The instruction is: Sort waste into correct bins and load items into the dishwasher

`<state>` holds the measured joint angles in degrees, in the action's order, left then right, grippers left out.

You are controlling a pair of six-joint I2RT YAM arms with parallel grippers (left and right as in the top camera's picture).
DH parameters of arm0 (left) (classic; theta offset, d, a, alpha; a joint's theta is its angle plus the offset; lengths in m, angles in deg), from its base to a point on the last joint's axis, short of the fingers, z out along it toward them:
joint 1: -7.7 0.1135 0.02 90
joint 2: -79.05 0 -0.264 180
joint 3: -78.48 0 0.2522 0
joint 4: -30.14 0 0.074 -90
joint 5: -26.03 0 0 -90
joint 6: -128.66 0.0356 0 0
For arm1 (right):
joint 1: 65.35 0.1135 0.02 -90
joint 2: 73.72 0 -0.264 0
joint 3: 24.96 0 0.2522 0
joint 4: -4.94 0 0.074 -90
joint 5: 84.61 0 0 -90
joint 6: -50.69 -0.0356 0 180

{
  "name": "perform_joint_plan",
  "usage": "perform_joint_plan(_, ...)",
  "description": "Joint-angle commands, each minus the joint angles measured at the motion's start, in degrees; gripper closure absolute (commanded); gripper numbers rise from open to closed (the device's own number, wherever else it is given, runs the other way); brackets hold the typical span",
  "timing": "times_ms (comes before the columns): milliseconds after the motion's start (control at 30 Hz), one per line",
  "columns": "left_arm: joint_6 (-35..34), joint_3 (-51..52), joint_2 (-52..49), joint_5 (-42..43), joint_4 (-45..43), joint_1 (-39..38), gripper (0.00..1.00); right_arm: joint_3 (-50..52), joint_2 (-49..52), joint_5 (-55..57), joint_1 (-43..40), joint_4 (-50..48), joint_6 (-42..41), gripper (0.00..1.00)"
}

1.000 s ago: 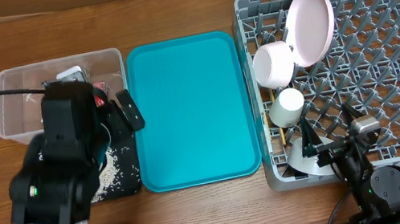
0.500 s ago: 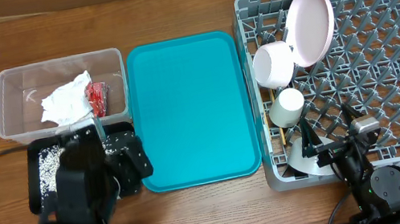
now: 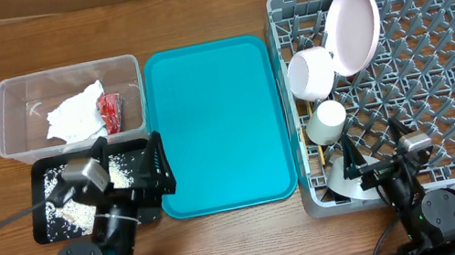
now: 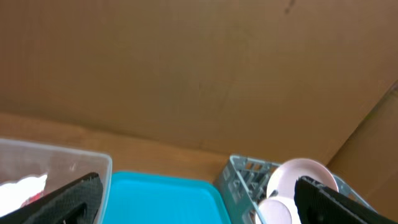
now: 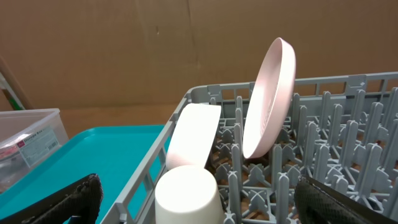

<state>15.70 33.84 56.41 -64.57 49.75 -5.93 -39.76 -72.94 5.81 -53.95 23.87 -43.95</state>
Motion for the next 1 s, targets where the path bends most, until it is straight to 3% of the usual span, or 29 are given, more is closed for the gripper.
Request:
perform_joint_plan(0, 2.43, 5.77, 4.37, 3.87, -3.17, 2.23, 0.00, 0.59, -0.61, 0.07, 0.15, -0.37, 0.20, 0.00)
perform_joint_plan(267, 2.64, 17.29, 15.37, 5.55, -4.24, 7.76, 0.00, 0.59, -0.61, 0.07, 0.15, -0.37, 0.20, 0.00)
perform_joint_plan(533, 4.98, 24.11, 22.14, 6.64, -5.25, 8.39, 0.00, 0.59, -0.61, 0.07, 0.15, -0.37, 0.20, 0.00)
perform_joint_plan(967, 6.84, 30.60, 22.47, 6.21, -1.86, 9.99, 0.00, 0.59, -0.61, 0.07, 0.15, -0.37, 0.20, 0.00)
